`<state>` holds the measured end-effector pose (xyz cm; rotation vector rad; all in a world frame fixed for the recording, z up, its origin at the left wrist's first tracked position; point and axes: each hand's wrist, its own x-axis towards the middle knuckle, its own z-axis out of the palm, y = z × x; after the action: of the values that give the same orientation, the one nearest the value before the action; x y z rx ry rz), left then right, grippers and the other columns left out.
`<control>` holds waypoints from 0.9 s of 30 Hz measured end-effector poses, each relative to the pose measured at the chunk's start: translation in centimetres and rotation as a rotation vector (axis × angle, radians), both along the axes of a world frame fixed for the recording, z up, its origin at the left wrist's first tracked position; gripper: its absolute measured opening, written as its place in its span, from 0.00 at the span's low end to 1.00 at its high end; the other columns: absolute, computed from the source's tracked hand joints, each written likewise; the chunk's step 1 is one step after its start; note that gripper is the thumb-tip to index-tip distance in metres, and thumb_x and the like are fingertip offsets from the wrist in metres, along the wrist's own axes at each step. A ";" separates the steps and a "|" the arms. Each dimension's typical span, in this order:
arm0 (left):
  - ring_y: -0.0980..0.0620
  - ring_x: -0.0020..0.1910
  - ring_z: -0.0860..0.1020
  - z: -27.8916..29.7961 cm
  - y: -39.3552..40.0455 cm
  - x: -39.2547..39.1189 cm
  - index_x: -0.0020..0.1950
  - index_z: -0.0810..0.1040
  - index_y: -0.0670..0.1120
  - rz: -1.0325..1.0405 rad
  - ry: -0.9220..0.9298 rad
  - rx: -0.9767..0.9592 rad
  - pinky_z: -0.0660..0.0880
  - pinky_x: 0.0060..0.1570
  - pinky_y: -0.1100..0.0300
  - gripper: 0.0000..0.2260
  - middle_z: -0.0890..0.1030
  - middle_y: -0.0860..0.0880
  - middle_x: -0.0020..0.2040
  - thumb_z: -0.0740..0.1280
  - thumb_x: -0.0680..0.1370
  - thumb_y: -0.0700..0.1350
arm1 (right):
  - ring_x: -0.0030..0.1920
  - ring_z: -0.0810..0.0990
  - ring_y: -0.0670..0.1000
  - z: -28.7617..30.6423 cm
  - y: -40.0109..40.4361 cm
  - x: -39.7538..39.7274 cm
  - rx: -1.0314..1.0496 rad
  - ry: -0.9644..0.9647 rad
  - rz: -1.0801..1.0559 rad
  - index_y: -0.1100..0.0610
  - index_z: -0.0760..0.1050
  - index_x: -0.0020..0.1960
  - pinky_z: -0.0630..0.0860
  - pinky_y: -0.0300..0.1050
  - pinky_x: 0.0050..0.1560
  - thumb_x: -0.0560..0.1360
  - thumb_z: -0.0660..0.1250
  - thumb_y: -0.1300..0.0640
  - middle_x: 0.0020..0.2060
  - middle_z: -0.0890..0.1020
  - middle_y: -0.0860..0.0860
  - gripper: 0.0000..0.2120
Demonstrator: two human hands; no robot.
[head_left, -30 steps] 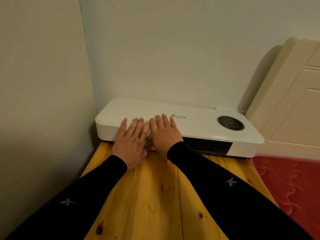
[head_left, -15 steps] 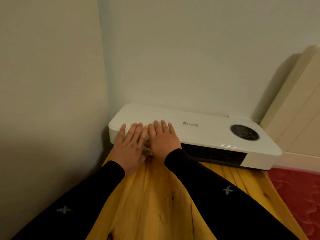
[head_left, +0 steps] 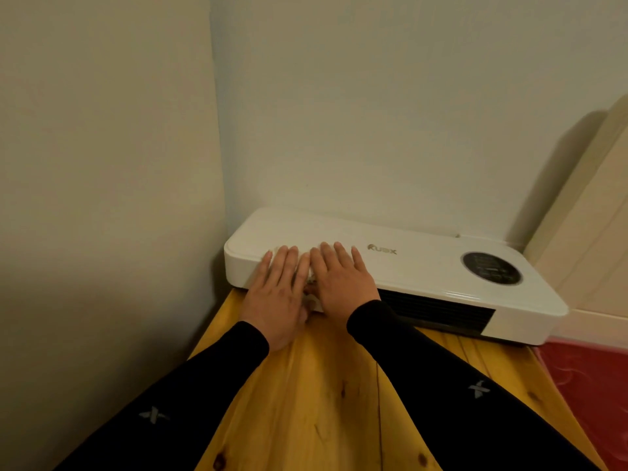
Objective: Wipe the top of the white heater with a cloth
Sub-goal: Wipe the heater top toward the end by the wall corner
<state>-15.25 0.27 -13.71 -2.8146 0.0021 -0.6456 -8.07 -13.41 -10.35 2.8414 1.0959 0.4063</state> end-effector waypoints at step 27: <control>0.36 0.77 0.48 -0.7 -7.3 2.2 0.79 0.44 0.39 -0.086 -0.034 -0.052 0.45 0.75 0.41 0.35 0.52 0.35 0.78 0.54 0.79 0.55 | 0.81 0.49 0.59 0.1 -7.9 0.5 -0.050 -0.048 -0.077 0.54 0.49 0.81 0.47 0.60 0.79 0.82 0.48 0.42 0.81 0.53 0.54 0.31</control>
<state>-13.01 -7.04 -14.40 -2.8661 0.1023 -0.7230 -7.61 -21.34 -10.25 2.8042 0.9713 0.4323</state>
